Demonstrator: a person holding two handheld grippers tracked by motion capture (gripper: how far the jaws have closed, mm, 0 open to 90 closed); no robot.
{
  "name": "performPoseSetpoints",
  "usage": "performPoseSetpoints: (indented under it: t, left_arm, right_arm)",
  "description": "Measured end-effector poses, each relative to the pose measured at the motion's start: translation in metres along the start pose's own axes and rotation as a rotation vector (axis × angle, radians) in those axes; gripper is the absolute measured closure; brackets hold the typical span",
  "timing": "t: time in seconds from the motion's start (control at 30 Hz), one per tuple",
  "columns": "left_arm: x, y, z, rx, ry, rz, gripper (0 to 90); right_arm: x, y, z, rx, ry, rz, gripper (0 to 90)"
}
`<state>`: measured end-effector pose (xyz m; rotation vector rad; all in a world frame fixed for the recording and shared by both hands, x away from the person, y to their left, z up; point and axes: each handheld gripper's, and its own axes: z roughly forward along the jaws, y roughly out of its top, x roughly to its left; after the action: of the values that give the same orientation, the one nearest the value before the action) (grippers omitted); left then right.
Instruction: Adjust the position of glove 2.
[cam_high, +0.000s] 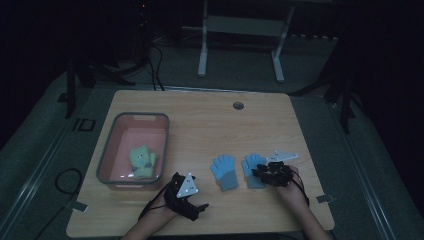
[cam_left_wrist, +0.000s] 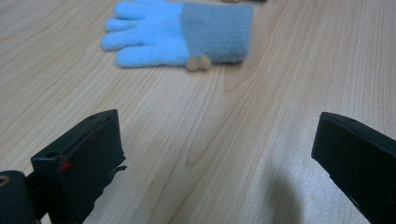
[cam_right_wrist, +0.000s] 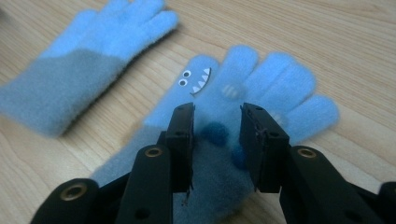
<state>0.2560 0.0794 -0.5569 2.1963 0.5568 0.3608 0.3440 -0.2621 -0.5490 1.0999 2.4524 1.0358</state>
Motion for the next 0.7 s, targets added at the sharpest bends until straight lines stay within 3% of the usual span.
performPoseSetpoints:
  t: [0.13, 0.23, 0.53, 0.7]
  left_arm:
    - [0.001, -0.001, 0.0, -0.001, 0.004, -0.006, 2.3]
    - [0.001, -0.001, 0.0, -0.002, 0.004, -0.006, 2.3]
    - [0.001, 0.0, 0.0, -0.001, 0.001, -0.006, 2.3]
    - [0.001, 0.0, -0.001, -0.003, 0.002, -0.007, 2.3]
  right_arm:
    - [0.002, -0.001, 0.001, -0.007, -0.017, -0.009, 70.2]
    - [0.006, -0.004, 0.001, -0.023, -0.032, 0.007, 83.0]
    - [0.013, 0.001, -0.002, -0.025, -0.08, 0.024, 86.7]
    - [0.013, 0.012, -0.015, -0.066, -0.083, 0.021, 86.9]
